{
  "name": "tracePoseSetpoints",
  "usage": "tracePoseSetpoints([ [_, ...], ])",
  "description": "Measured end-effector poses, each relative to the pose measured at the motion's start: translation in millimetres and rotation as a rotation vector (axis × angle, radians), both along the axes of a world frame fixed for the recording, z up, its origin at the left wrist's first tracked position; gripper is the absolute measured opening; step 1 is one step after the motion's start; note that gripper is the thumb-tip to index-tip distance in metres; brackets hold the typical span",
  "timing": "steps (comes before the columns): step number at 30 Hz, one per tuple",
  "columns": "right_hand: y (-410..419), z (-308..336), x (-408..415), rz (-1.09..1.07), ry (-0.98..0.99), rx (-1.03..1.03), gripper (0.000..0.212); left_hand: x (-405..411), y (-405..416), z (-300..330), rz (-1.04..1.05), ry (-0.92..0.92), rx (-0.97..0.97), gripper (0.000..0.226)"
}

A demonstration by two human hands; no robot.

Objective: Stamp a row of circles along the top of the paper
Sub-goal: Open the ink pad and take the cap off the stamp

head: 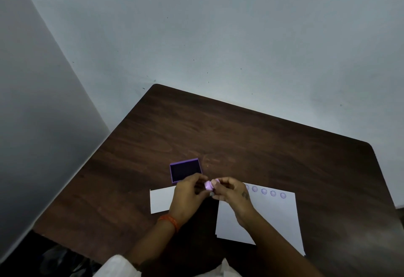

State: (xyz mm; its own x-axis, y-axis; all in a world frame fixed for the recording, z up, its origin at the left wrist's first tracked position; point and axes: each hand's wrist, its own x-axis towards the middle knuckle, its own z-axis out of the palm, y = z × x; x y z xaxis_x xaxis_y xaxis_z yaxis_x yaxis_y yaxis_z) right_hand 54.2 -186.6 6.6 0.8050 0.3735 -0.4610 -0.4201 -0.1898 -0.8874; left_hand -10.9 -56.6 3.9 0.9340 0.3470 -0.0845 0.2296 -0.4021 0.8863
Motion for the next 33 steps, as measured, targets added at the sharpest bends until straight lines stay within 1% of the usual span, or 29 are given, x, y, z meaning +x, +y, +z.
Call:
tracePoseSetpoints([
  [2,-0.6,1.5,0.3,0.009,-0.005,0.009,0.009,0.3,0.6,3.8,0.004,-0.007,0.001,0.024],
  [4,-2.1,5.0,2.2,0.044,-0.019,0.030,0.014,0.1,2.2,7.3,0.008,-0.021,-0.018,0.024],
  [6,-3.7,8.0,5.1,0.082,-0.032,0.051,0.015,-0.2,4.9,9.9,0.006,-0.036,-0.031,0.025],
  [9,-2.1,11.9,7.0,0.071,0.017,0.040,0.018,-1.3,6.7,13.4,-0.010,-0.053,-0.009,0.021],
  [11,-1.2,12.8,7.9,0.065,0.050,0.007,0.014,-1.8,6.0,15.5,-0.017,-0.060,0.004,0.019],
  [13,-3.1,14.2,9.1,0.027,0.140,0.076,0.009,-2.0,5.8,16.3,-0.015,-0.055,0.007,0.019],
  [17,-13.3,18.4,12.8,-0.173,0.460,0.350,0.014,-3.0,9.2,12.6,0.039,0.028,-0.072,0.022],
  [19,-17.5,20.9,12.0,-0.226,0.574,0.448,0.015,-4.0,9.1,8.3,0.077,0.075,-0.135,0.024],
  [21,-20.4,22.4,9.8,-0.245,0.630,0.504,0.018,-3.9,6.9,3.4,0.098,0.124,-0.194,0.024],
  [24,-22.4,21.3,6.9,-0.272,0.671,0.551,0.017,-3.0,-0.4,-5.4,0.082,0.177,-0.258,0.018],
  [27,-23.4,20.7,5.7,-0.274,0.674,0.593,0.013,-0.8,-6.8,-13.1,0.048,0.195,-0.201,0.014],
  [33,-26.6,22.9,8.0,-0.272,0.678,0.634,0.020,5.4,-6.9,-20.5,-0.029,0.179,0.027,0.012],
])
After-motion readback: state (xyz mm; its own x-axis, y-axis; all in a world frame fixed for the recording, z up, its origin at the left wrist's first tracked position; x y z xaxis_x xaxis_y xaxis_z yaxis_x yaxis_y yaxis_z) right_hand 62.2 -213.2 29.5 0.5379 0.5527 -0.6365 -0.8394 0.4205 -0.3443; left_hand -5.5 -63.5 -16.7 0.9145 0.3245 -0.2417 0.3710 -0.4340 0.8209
